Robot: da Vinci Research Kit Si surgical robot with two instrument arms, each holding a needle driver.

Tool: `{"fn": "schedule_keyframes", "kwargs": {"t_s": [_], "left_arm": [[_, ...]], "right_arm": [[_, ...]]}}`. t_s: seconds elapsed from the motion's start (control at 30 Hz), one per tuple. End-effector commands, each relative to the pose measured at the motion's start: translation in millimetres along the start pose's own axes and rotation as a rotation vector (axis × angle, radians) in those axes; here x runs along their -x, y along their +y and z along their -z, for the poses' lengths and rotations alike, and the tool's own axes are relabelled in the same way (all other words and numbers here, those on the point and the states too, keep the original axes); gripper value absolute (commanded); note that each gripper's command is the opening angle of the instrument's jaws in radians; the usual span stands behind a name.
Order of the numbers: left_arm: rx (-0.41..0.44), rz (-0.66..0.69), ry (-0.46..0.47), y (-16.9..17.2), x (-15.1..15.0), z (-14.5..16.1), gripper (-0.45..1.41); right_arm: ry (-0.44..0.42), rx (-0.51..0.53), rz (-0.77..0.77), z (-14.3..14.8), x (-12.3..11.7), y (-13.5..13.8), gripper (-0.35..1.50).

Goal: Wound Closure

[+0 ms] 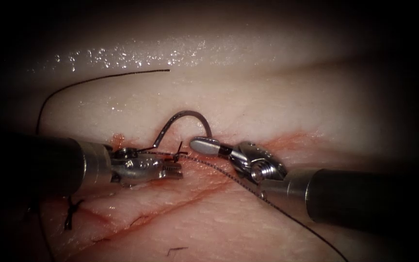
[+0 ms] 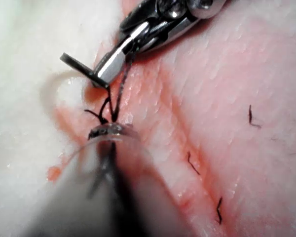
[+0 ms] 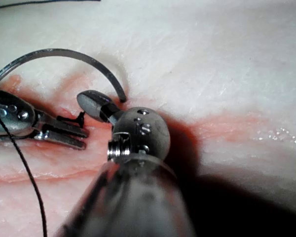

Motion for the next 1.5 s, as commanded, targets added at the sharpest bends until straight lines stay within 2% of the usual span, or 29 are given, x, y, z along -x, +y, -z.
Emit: {"fn": "schedule_keyframes", "kwargs": {"t_s": [0.03, 0.07, 0.13, 0.27, 0.37, 0.53, 0.6, 0.73, 0.9, 1.03, 1.27, 1.43, 1.5], "left_arm": [[0.001, 0.000, 0.000, 0.1, -0.1, -0.8, 0.20], [0.002, -0.001, 0.001, 0.0, -0.1, -0.7, 0.20], [0.003, -0.001, 0.001, 0.0, -0.1, -0.7, 0.20], [0.003, -0.001, 0.001, 0.0, -0.1, -0.6, 0.20], [0.003, -0.001, 0.001, 0.0, -0.1, -0.6, 0.20], [0.003, -0.001, 0.001, 0.0, -0.1, -0.6, 0.20], [0.003, -0.001, 0.001, 0.0, -0.1, -0.6, 0.20], [0.002, 0.000, 0.000, 0.0, -0.2, -0.7, 0.20], [0.002, 0.000, 0.000, 0.0, -0.2, -0.7, 0.19], [0.002, 0.000, 0.000, 0.0, -0.2, -0.7, 0.19], [0.002, 0.000, 0.000, 0.0, -0.2, -0.7, 0.19], [0.002, 0.000, 0.000, 0.0, -0.2, -0.7, 0.19], [0.002, 0.000, 0.000, 0.0, -0.2, -0.7, 0.19]], "right_arm": [[-0.001, -0.007, 0.045, -1.4, 0.2, 0.0, 0.54], [-0.007, -0.004, 0.083, -1.5, -0.1, -0.1, 0.84], [-0.045, 0.007, 0.210, -1.4, -0.9, -0.6, 1.11], [-0.101, 0.038, 0.469, -0.7, -3.2, -1.7, 1.20], [-0.223, 0.028, 0.585, -0.1, -4.6, -2.9, 1.26], [-0.337, 0.023, 0.659, 0.8, -5.8, -4.7, 1.25], [-0.353, 0.031, 0.718, 0.6, -6.3, -5.2, 1.20], [-0.367, 0.032, 0.852, -1.0, -7.0, -5.7, 1.21], [-0.432, 0.051, 1.016, -3.1, -6.9, -5.6, 1.21], [-0.455, 0.083, 1.147, -4.7, -7.1, -5.7, 1.21], [-0.472, 0.090, 1.238, -5.4, -7.2, -5.4, 1.21], [-0.476, 0.077, 1.272, -5.9, -6.8, -5.5, 1.10], [-0.482, 0.065, 1.275, -6.3, -6.6, -5.7, 0.99]]}}
